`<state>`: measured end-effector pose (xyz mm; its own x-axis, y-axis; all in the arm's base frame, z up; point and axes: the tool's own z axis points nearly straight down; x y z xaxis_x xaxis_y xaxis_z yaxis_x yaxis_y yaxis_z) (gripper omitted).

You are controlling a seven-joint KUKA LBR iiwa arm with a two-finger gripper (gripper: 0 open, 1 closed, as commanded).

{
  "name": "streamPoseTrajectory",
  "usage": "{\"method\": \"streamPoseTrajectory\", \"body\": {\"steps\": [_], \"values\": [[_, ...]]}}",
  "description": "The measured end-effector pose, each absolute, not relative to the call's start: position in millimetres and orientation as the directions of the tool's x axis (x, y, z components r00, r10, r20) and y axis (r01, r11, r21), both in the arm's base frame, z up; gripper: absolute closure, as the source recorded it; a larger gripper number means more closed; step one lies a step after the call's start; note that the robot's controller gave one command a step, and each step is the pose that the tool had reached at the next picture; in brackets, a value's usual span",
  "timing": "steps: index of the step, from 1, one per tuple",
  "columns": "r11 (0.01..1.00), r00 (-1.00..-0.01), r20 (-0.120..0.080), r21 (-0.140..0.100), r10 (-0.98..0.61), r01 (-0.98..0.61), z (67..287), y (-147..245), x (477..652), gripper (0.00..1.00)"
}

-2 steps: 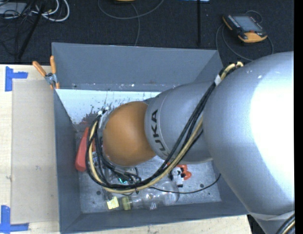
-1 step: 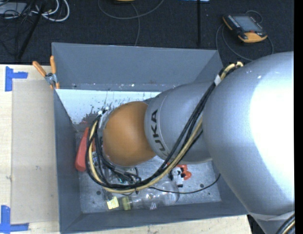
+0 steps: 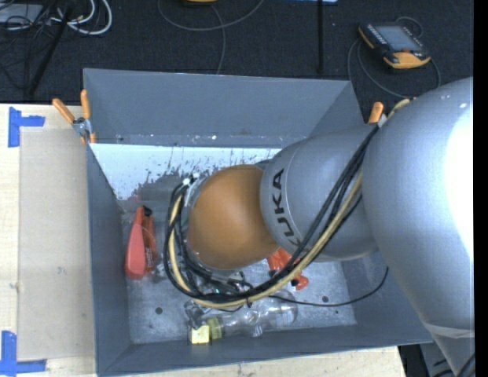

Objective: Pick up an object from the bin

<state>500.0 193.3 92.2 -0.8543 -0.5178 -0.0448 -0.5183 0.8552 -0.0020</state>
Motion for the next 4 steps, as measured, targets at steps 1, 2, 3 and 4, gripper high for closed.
{"method": "streamPoseTrajectory", "body": {"steps": [1, 2, 3, 4], "values": [[0.792, -0.792, -0.028, -0.007, -0.611, -0.611, 99.3, 146.5, 496.1, 0.0], [0.788, -0.788, -0.027, -0.007, -0.616, -0.616, 99.7, 144.0, 495.8, 0.0], [0.638, -0.638, 0.0, 0.001, -0.77, -0.77, 132.1, 77.5, 479.3, 0.0], [0.638, -0.638, 0.0, 0.001, -0.77, -0.77, 132.1, 77.5, 479.3, 0.0]]}}
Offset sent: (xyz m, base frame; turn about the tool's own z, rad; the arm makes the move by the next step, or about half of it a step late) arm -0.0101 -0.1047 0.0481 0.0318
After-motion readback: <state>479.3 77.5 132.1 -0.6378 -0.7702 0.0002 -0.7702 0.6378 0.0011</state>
